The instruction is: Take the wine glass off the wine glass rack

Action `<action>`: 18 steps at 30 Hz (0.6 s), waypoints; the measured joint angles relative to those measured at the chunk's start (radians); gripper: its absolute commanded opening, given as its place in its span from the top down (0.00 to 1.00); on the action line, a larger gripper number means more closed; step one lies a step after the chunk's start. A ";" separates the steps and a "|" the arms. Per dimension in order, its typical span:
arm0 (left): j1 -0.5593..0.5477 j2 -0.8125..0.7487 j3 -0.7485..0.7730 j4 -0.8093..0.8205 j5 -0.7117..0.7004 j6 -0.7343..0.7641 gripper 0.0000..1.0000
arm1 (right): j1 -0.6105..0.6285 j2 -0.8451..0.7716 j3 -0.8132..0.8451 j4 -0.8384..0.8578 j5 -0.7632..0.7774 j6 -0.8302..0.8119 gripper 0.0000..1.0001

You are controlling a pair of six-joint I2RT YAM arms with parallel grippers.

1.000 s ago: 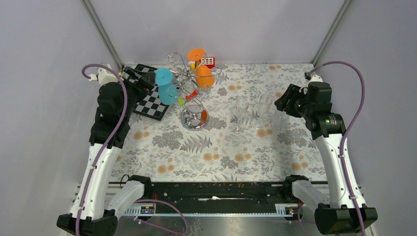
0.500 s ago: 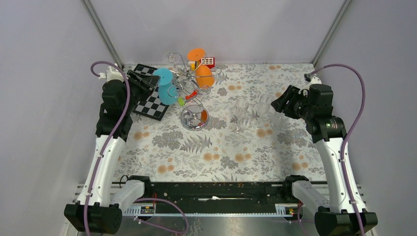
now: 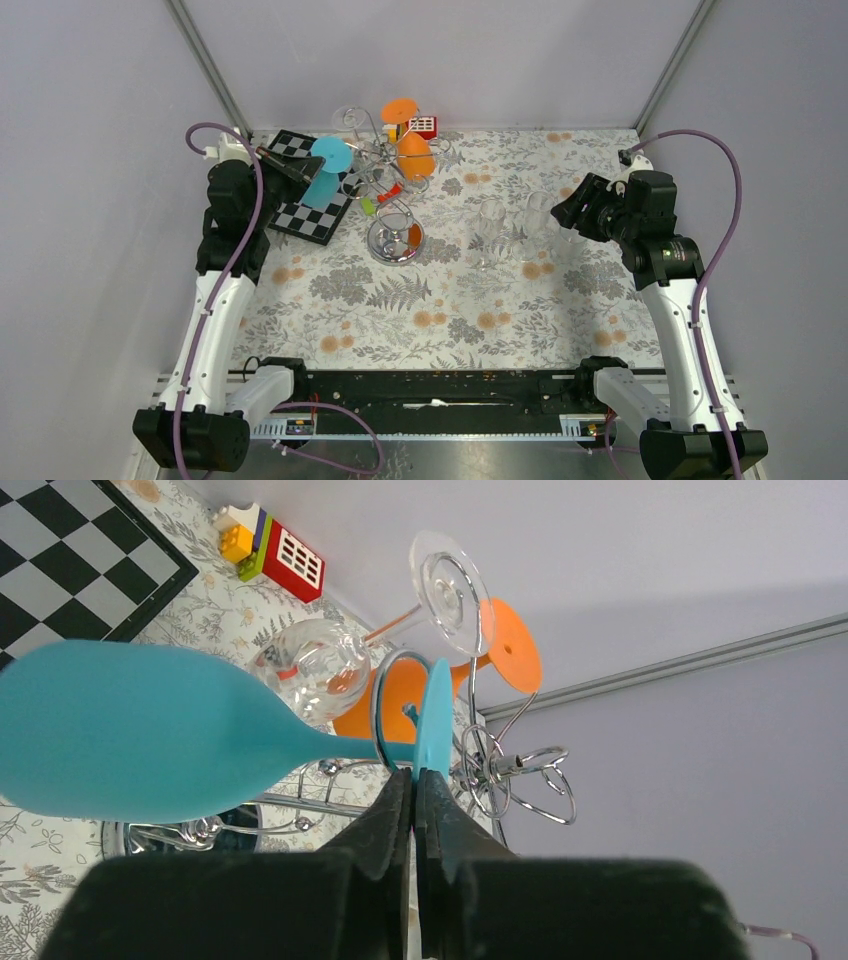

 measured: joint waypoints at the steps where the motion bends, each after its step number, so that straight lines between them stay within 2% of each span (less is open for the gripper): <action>1: 0.002 0.000 0.000 0.000 0.004 -0.002 1.00 | 0.000 0.000 0.000 0.000 0.000 0.000 0.41; 18: 0.015 -0.020 0.003 0.038 0.001 -0.104 1.00 | 0.000 0.003 -0.001 0.002 -0.011 0.007 0.41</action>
